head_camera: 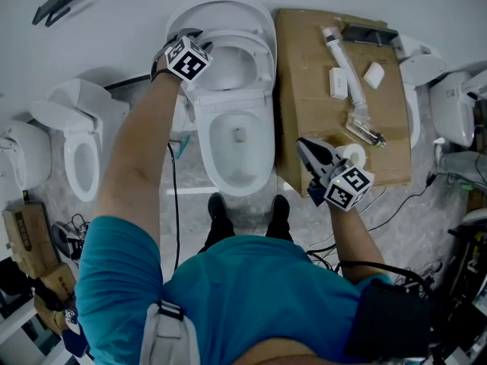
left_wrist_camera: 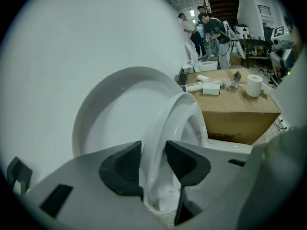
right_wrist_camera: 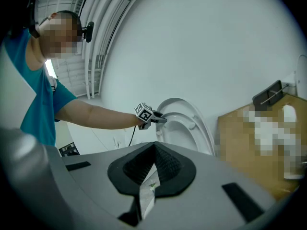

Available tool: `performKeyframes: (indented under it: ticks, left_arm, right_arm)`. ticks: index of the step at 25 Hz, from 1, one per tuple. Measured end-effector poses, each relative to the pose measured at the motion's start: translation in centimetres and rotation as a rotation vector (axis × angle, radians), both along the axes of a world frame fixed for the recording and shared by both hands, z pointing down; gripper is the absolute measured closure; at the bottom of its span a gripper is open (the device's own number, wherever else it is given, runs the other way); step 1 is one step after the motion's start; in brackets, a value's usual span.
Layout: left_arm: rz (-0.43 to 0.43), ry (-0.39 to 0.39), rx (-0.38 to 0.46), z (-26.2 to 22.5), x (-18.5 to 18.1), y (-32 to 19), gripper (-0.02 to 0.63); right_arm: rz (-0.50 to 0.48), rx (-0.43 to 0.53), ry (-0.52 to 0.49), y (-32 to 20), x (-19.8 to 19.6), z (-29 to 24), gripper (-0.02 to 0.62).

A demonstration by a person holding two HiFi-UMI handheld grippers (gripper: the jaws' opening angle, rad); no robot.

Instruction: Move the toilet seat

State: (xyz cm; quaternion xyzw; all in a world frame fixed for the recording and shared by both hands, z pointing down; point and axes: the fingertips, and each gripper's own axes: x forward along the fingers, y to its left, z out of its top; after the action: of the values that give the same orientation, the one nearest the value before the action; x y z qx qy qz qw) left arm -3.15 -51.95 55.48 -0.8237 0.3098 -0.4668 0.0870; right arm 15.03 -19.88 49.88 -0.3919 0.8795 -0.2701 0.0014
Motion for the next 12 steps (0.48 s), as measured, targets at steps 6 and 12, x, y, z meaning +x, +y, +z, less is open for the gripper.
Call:
performKeyframes:
  ticks: [6,12]
  left_arm:
    - [0.006,0.001,-0.006,0.05,-0.02,-0.51,0.454]
    - [0.003,0.003,0.003,-0.03,0.00,-0.21,0.454]
  right_arm:
    - [0.004,-0.003,-0.001,-0.32,0.29,0.21,0.603]
    - [-0.003,0.000,0.004,-0.50,0.04,0.01,0.603]
